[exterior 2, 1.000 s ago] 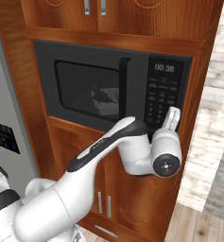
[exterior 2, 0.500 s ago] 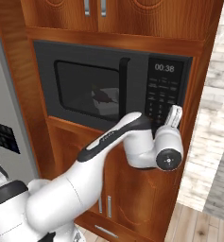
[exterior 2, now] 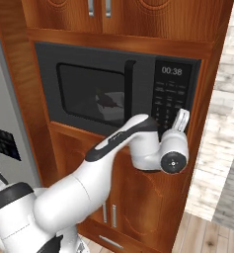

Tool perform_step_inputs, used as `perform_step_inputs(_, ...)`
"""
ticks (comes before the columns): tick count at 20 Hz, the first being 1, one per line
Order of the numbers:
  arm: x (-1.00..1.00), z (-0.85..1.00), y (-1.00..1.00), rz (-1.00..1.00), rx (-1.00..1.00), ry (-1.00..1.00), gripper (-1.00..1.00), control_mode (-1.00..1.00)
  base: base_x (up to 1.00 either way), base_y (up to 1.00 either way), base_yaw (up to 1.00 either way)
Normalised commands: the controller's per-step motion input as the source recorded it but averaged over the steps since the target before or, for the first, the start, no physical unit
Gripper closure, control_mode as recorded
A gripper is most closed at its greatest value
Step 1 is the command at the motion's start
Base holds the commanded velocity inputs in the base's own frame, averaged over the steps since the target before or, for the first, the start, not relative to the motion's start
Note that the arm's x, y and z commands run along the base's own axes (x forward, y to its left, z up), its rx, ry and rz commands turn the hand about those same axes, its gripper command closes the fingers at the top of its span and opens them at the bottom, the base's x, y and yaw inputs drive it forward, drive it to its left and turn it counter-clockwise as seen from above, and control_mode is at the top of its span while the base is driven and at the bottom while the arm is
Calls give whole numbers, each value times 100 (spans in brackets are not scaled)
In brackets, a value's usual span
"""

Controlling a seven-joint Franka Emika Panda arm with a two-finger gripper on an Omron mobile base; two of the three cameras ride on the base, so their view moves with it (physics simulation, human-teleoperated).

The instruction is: Place the tupperware containing the fish and eggplant meal in the microwave. Close the microwave door and press the start button to reheat the meal.

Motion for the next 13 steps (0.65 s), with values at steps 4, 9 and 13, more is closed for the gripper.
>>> perform_step_inputs(4,27,-17,-14,-4,2,-1,100,-100,0,0,0)
perform_step_inputs(9,46,-20,-13,-10,0,-1,100,-100,0,0,0)
perform_step_inputs(13,69,-25,-24,-17,0,0,100,-100,0,0,0)
